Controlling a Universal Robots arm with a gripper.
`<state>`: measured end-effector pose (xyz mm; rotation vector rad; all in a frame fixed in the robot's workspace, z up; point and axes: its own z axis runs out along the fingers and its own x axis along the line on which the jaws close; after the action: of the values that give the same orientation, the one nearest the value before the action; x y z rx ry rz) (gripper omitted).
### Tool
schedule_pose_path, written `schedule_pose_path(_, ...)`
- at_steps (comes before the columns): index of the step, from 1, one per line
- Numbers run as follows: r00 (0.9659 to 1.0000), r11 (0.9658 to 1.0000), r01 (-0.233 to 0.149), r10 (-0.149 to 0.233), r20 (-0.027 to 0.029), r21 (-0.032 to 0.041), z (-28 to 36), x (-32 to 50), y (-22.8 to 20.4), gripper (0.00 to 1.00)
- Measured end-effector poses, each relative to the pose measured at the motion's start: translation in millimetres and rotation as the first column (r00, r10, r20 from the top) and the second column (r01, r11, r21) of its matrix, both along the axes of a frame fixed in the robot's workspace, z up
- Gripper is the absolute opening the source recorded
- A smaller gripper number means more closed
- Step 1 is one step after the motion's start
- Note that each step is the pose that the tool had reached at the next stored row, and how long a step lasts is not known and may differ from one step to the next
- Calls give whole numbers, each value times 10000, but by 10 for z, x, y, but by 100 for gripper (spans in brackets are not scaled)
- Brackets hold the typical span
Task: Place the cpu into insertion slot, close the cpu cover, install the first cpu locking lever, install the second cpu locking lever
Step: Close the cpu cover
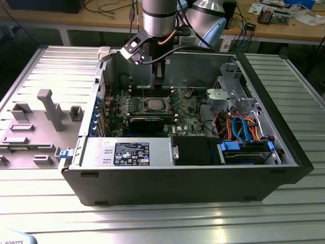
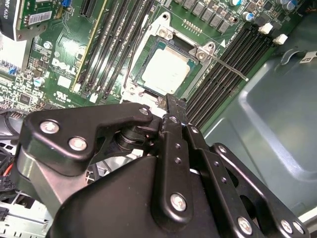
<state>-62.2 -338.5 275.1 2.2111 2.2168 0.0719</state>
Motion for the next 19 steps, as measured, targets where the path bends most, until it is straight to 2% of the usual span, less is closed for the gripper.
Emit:
schedule_pose_path(3, 10000, 10000, 0, 0, 0, -1, 39, 0, 0, 11)
schedule_pose_path(14, 10000, 10000, 0, 0, -15, 0, 43, 13, 0, 11)
schedule_pose_path(16, 10000, 10000, -2, 2, -34, 0, 43, 20, 0, 11)
schedule_pose_path(17, 10000, 10000, 0, 0, -72, 0, 43, 29, 0, 11)
schedule_pose_path(19, 10000, 10000, 1, -1, -98, -1, 43, 35, 0, 11)
